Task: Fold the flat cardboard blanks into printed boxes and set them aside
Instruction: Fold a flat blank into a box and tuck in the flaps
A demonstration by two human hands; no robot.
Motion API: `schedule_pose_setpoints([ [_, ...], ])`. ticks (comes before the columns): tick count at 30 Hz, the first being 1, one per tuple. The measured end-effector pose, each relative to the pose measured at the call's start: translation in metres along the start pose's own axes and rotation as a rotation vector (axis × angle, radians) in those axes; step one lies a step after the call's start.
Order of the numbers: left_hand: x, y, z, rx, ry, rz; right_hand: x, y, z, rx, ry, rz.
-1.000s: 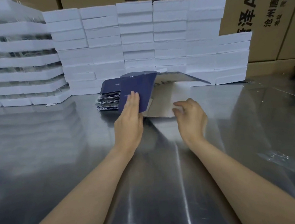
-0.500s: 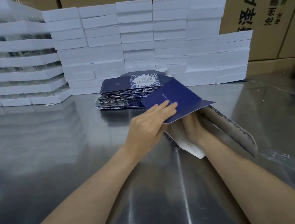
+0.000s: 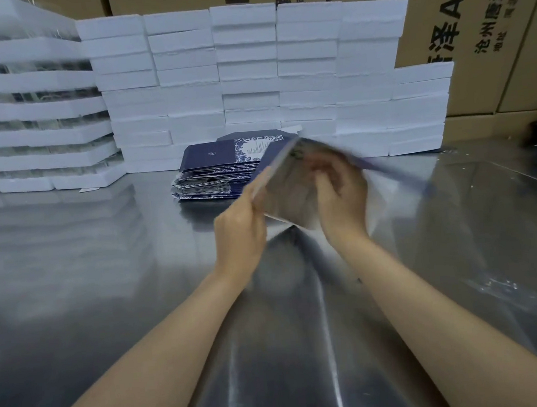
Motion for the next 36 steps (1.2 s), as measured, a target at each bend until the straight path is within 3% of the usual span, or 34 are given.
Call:
schedule_pose_setpoints([
  [2, -0.005, 0.021, 0.0, -0.199, -0.02, -0.033, -0.006, 0.022, -0.003, -0.363, -0.124, -0.11],
  [4, -0.01, 0.029, 0.002, -0.299, -0.046, -0.069, -0.015, 0.028, 0.004, -0.581, -0.205, -0.308],
  [7, -0.013, 0.03, 0.004, -0.358, -0.064, -0.158, -0.021, 0.025, 0.014, -0.596, -0.084, -0.481],
  [10, -0.007, 0.035, -0.001, -0.384, -0.038, -0.225, -0.021, 0.017, 0.02, -0.501, 0.12, -0.513],
  [14, -0.008, 0.03, -0.004, -0.417, -0.019, -0.301, -0.02, 0.005, 0.034, -0.303, 0.251, -0.503],
  [18, -0.009, 0.025, -0.003, -0.371, -0.038, -0.278, -0.023, -0.005, 0.041, -0.137, 0.273, -0.435],
  [24, -0.003, 0.013, -0.005, -0.294, 0.12, -0.378, -0.022, -0.026, 0.038, 0.159, 0.293, -0.341],
  [30, 0.0, 0.011, -0.001, -0.2, 0.175, -0.481, -0.023, -0.041, 0.033, 0.351, 0.245, -0.005],
  [36, 0.003, 0.006, -0.001, -0.196, 0.138, -0.467, -0.014, -0.049, 0.021, 0.607, 0.404, 0.065],
])
Point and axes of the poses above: each hand's wrist, its own z-axis towards the middle knuckle, its own x-axis out of the palm, y = z × x, the point moved 4 cm from there along z, towards the middle knuckle, and after that the axes turned 9 degrees about -y, right-handed, at the moved point
